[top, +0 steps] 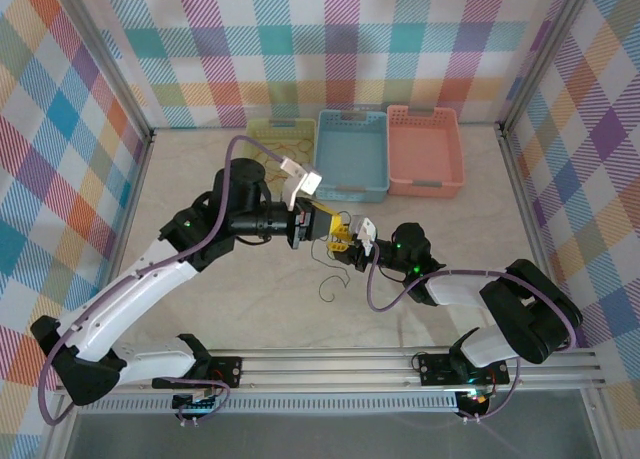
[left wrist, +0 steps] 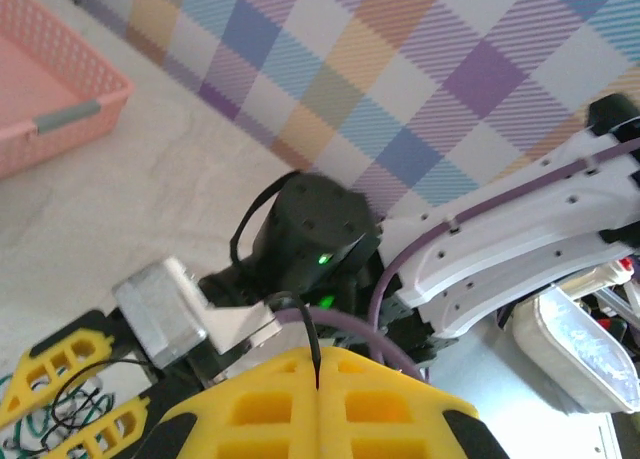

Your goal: Untangle the cables

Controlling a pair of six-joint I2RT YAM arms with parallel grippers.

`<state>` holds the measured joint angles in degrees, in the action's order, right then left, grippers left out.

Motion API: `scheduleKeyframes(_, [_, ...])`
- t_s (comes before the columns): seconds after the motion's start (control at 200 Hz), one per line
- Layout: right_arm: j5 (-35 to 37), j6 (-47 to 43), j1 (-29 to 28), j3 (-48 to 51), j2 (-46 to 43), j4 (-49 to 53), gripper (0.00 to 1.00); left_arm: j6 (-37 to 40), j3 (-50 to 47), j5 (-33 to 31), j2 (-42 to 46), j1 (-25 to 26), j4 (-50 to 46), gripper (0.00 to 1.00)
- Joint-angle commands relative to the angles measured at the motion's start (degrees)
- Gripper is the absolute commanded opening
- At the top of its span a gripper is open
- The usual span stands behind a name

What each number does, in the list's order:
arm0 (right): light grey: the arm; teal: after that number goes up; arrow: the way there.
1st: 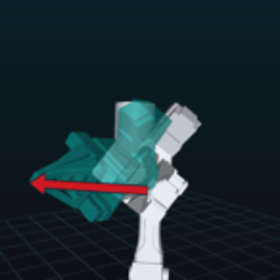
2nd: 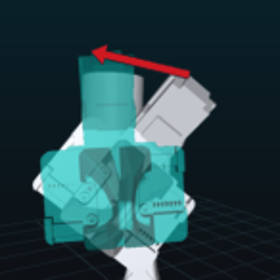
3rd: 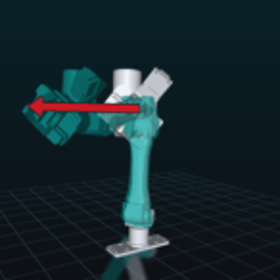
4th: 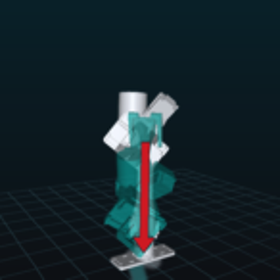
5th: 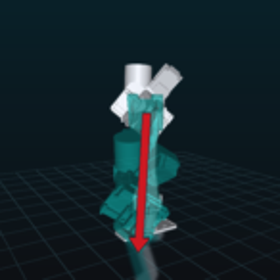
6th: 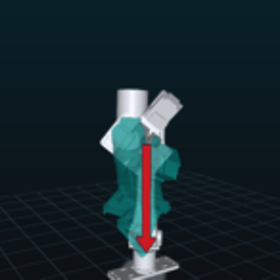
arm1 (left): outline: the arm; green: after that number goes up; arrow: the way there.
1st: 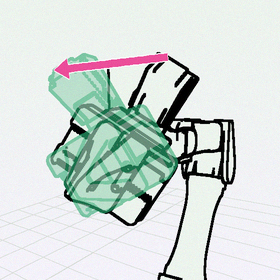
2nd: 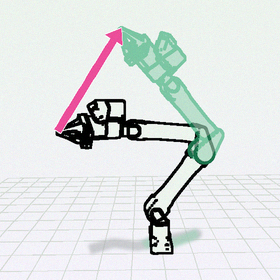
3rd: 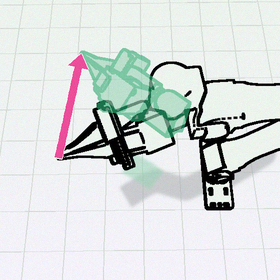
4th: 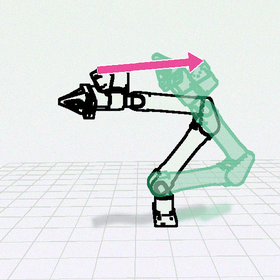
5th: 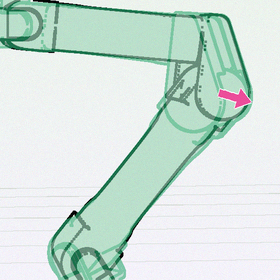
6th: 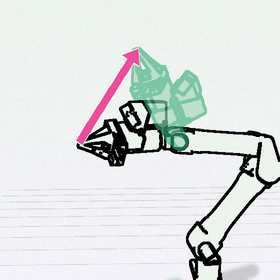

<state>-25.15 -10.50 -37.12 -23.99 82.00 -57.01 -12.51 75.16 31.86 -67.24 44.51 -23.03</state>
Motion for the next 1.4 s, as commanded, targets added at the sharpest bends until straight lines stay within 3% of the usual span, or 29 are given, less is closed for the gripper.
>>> scheduleKeyframes(0.0, [-0.8, 0.0, 0.2, -1.3, -0.1, 1.0, 0.32, -0.7, 3.7, 1.4, 1.2, 0.8, -0.8, 0.00])
scheduleKeyframes(0.41, [0.5, 0.0, 0.2, -1.5, -0.2, 2.0, 0.32, 0.1, 7.6, -1.2, 1.9, 0.8, -2.8, 0.00])
scheduleKeyframes(0.61, [13.4, -0.5, 0.2, -2.5, -0.9, 7.7, 0.36, 0.8, 8.3, -9.4, 2.0, 0.8, -3.8, 0.00])
scheduleKeyframes(0.705, [17.9, -0.5, 0.4, -1.9, -1.6, 7.7, 0.36, 1.3, 9.4, -9.8, 0.9, 0.8, -4.0, 0.00])
scheduleKeyframes(0.995, [15.9, -0.5, 0.6, -1.1, -2.3, 6.0, 0.40, 1.3, 9.4, -12.0, -1.4, 0.8, -3.5, 0.00])
scheduleKeyframes(1.075, [19.6, -0.2, 0.6, -1.9, -2.1, 8.4, 0.42, 1.0, 10.4, -13.3, -2.3, 0.8, -3.3, 0.00])
scheduleKeyframes(1.22, [34.1, 7.1, 2.2, -1.9, -3.5, 11.6, 0.43, 2.0, 15.3, -18.2, -5.3, 0.7, -3.3, 0.00])
scheduleKeyframes(1.395, [41.7, 13.0, 5.5, 0.0, -5.6, 12.0, 0.40, 2.3, 23.1, -23.8, -11.7, -0.4, -1.1, 0.00])
